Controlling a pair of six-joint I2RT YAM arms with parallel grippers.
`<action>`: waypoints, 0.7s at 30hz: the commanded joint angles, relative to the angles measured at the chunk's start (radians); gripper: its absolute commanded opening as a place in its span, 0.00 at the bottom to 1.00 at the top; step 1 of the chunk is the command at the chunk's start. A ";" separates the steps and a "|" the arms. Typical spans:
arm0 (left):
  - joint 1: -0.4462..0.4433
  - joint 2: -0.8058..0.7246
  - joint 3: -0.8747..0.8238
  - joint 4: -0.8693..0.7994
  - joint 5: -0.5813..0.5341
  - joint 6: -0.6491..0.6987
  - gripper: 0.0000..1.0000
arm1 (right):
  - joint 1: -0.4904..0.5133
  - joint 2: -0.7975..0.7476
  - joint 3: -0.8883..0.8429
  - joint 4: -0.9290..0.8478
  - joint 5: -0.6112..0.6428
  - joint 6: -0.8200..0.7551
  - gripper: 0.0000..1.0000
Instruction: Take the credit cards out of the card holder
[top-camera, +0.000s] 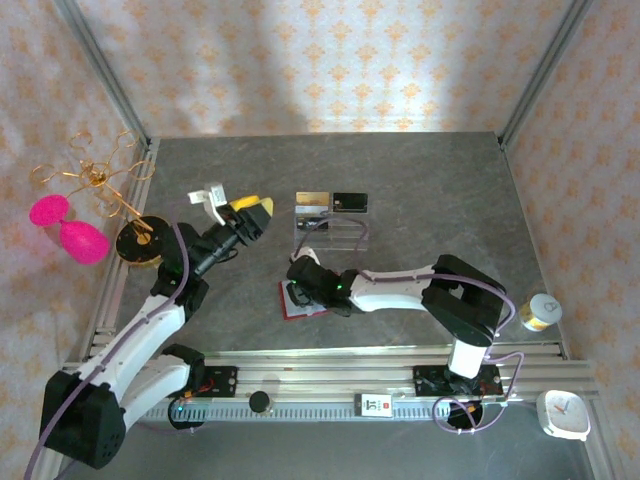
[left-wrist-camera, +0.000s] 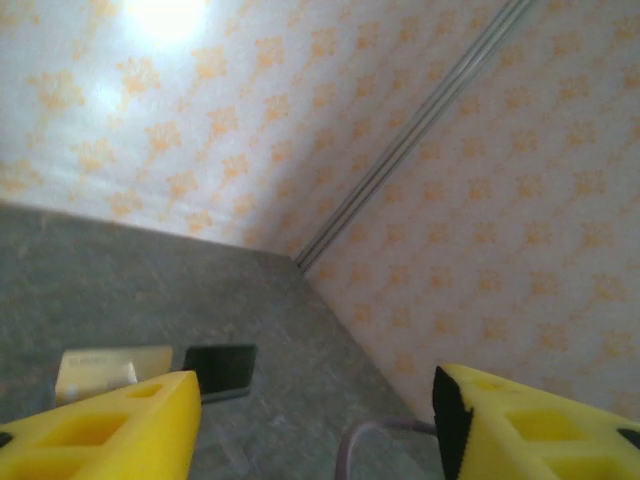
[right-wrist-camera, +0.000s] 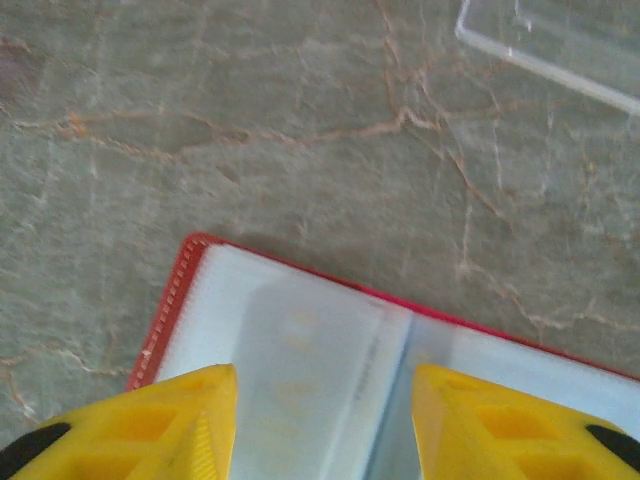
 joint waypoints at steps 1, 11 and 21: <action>0.005 -0.085 -0.026 -0.057 -0.030 -0.084 0.59 | 0.039 0.029 0.045 -0.054 0.121 -0.013 0.49; 0.004 -0.171 -0.088 -0.294 -0.089 -0.066 0.47 | 0.083 0.122 0.051 -0.097 0.136 0.033 0.40; -0.182 -0.059 -0.187 -0.287 -0.157 -0.055 0.13 | 0.082 -0.007 -0.068 0.065 0.139 0.145 0.00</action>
